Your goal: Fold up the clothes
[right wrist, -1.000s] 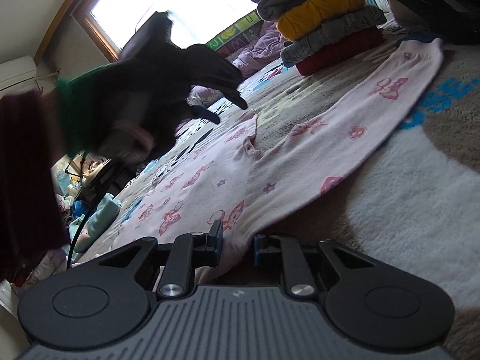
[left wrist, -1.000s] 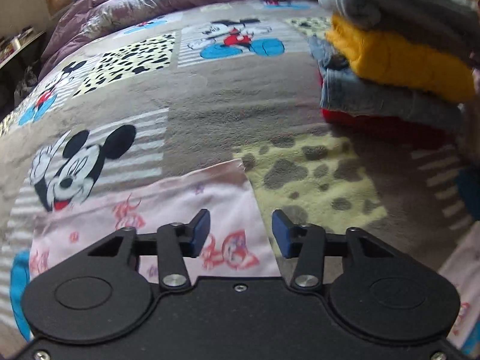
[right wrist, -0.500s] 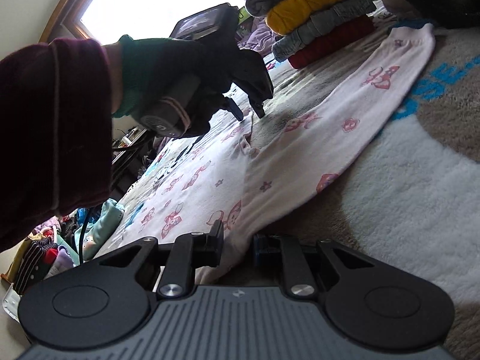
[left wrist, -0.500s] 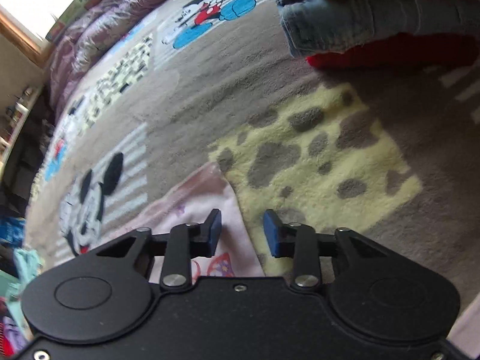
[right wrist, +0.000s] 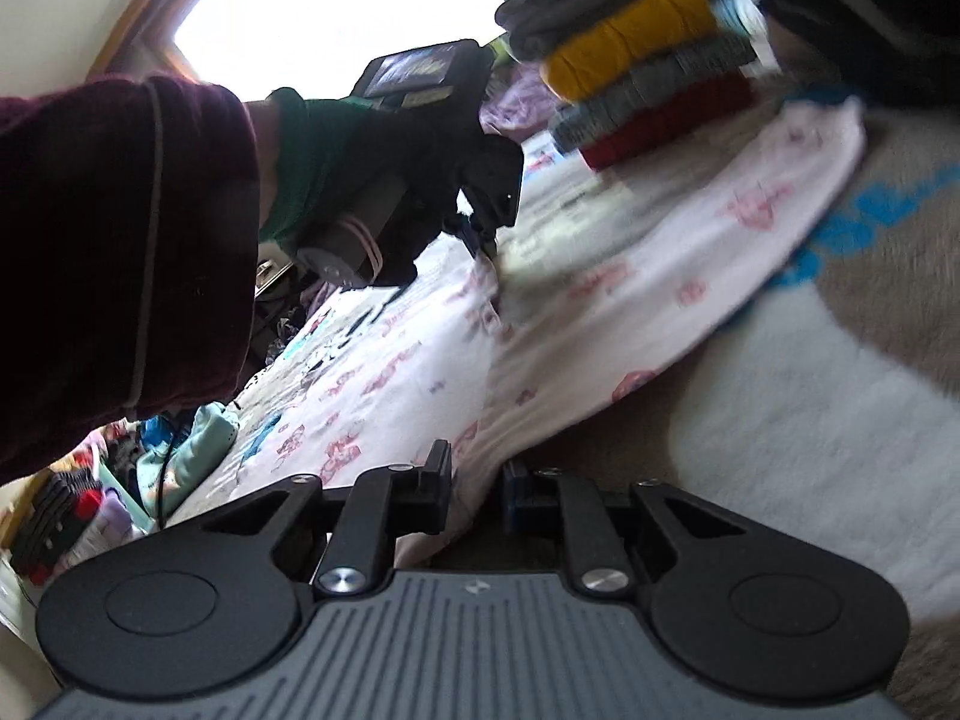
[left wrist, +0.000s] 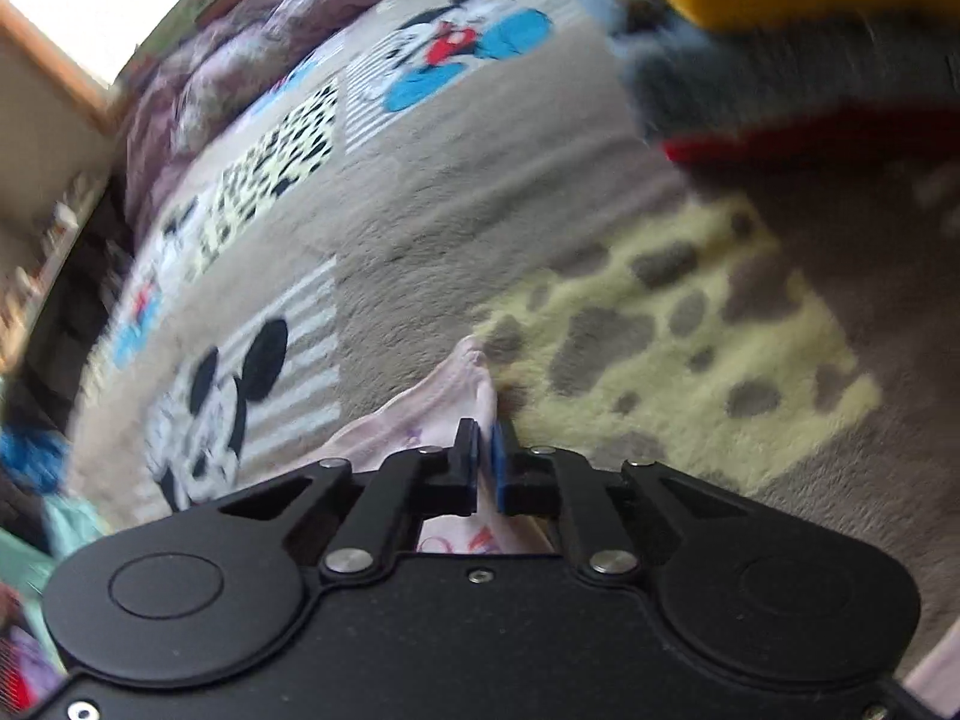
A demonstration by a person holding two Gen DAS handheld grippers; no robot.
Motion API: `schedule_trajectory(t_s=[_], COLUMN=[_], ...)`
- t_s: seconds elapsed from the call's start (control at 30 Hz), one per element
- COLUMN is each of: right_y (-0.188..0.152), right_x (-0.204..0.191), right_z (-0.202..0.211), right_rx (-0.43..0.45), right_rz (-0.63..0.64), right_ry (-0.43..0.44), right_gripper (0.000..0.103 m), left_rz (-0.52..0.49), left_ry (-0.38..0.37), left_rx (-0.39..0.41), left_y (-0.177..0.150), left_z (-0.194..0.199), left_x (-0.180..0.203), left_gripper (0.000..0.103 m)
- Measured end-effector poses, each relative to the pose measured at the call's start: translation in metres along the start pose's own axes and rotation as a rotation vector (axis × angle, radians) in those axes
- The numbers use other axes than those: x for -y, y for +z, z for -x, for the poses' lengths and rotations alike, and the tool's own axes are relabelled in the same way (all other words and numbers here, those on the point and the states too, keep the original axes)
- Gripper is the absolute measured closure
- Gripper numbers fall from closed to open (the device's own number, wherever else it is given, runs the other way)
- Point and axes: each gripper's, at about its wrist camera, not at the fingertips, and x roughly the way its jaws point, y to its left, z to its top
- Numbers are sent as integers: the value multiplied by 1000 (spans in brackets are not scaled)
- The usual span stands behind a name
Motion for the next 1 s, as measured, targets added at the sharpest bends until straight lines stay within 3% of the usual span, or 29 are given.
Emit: schedule_trajectory(t_s=[0.37,0.53,0.77,1.0], right_y=[-14,-25,-39,-44], right_x=[-61,-82,-102,-114], right_z=[7,-1,-9,-18], right_rx=[77,52,-3,-30], right_rz=[512,697,849,916], right_ry=[0,16,47,87], right_gripper=[89,89,90,89], left_rz=[296,342,379,396], left_ry=[-230,-273,-313,-338], left_rx=[116,166,197,215], left_y=[-19,-33,-58,-71], left_z=[13,8,-6,-18], left_x=[-90,-111,-132,-146], left_gripper=[100,100,100,100])
